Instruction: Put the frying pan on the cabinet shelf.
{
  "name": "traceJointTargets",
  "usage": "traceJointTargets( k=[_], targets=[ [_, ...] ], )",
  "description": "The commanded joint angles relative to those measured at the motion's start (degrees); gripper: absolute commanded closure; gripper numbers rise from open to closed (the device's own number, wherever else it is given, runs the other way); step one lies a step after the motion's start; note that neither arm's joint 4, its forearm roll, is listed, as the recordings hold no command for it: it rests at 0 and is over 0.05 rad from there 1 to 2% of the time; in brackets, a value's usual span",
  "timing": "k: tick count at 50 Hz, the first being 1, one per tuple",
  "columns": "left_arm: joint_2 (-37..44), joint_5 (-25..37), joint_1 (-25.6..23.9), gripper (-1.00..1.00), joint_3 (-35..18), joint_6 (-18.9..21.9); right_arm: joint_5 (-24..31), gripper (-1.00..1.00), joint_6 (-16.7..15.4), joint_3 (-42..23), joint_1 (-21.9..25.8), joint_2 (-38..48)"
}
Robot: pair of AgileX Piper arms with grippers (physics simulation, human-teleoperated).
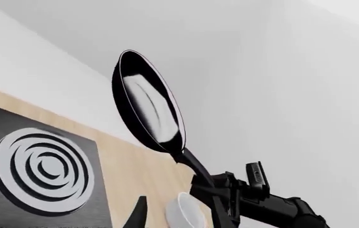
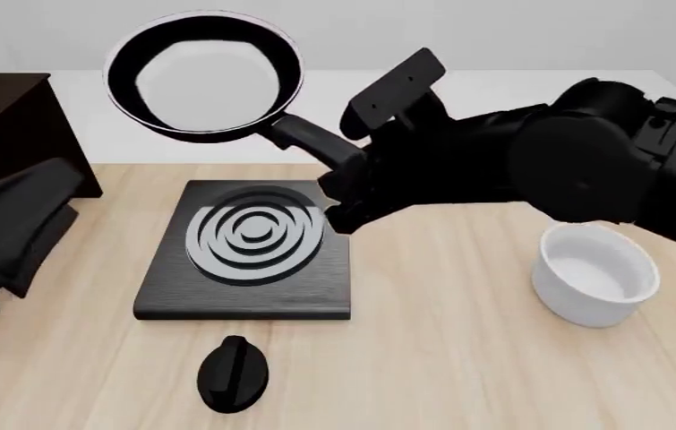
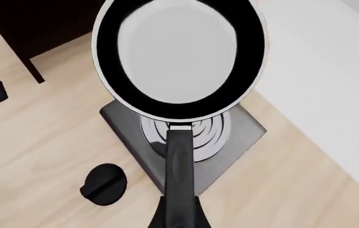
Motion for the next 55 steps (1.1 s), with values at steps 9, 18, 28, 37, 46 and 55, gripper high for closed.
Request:
traceJointTargets(
  k=[9, 18, 28, 37, 46, 55],
  targets=[
    [3.0, -6.98, -2.23, -1.0, 2.63, -9.24, 0.75, 1.0, -1.61, -11.58, 3.84, 8.02],
    [1.92, -6.72, -0.62, -1.0, 2.44, -10.96, 1.01, 1.0, -2.03, -15.34, 6.12, 10.39],
    [1.03, -6.3, -1.1, -1.0, 1.98, -11.03, 1.36, 1.0, -1.23, -16.71, 8.75, 11.4],
    [1.28, -7.2, -1.1, -1.0, 2.64, -11.44, 0.29, 1.0, -1.13, -15.83, 9.97, 11.84],
    [1.29, -7.63, -0.55, -1.0, 3.11, -11.59, -1.15, 1.0, -0.63, -14.61, 10.63, 10.53],
    [1.33, -7.7, -0.33, -1.0, 3.21, -11.73, -3.28, 1.0, -0.62, -12.52, 11.43, 8.96]
  ],
)
